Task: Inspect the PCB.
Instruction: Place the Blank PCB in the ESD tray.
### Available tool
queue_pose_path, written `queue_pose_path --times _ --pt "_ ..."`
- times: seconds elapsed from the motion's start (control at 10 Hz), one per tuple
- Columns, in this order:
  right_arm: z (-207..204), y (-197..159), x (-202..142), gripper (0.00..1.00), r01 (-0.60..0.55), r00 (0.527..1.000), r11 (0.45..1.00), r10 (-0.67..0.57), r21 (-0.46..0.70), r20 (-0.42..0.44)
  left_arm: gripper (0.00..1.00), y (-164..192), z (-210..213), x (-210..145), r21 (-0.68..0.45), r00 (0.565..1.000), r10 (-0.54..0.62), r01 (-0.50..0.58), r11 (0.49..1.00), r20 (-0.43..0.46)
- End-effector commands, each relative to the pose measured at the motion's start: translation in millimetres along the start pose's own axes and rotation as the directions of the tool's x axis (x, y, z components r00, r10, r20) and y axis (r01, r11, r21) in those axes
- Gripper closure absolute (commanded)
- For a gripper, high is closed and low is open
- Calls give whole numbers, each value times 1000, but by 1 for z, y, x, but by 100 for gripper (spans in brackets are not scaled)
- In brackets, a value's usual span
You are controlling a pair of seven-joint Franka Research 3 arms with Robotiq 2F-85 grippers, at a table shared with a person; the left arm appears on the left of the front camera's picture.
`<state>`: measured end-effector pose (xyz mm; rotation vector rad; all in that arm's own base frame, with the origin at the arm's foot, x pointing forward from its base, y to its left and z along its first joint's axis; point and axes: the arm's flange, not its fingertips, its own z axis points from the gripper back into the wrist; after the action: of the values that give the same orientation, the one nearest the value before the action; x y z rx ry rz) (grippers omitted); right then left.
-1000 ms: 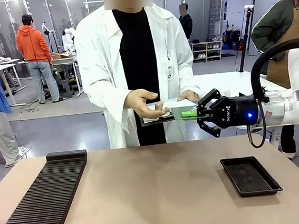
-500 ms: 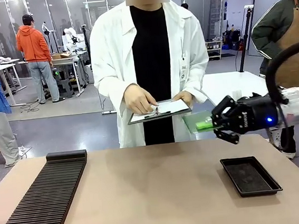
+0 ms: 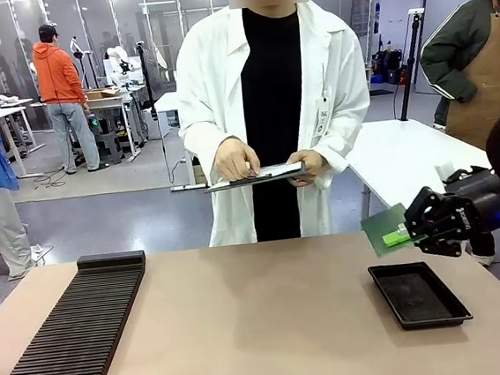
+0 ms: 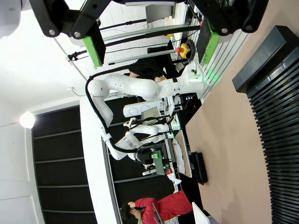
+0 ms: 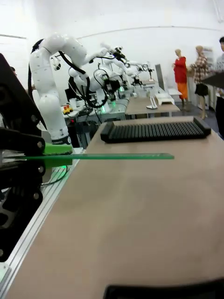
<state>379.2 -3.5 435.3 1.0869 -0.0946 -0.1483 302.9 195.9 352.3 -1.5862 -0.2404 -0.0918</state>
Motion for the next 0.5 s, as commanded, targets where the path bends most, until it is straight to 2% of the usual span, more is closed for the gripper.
queue_pose_path --times 0.0,0.2,0.4 --pt "0 -21 26 97 -25 999 999 25 -22 -35 0 -5 -1 1 8 1000 5 -5 1000 -2" --pt "1 -47 46 97 -53 999 996 53 -70 -5 0 -5 -1 1 8 1000 5 -5 1000 -2" --pt "-1 -73 68 97 -69 998 994 69 -89 -10 0 -5 -1 1 8 1000 5 -5 1000 -2"
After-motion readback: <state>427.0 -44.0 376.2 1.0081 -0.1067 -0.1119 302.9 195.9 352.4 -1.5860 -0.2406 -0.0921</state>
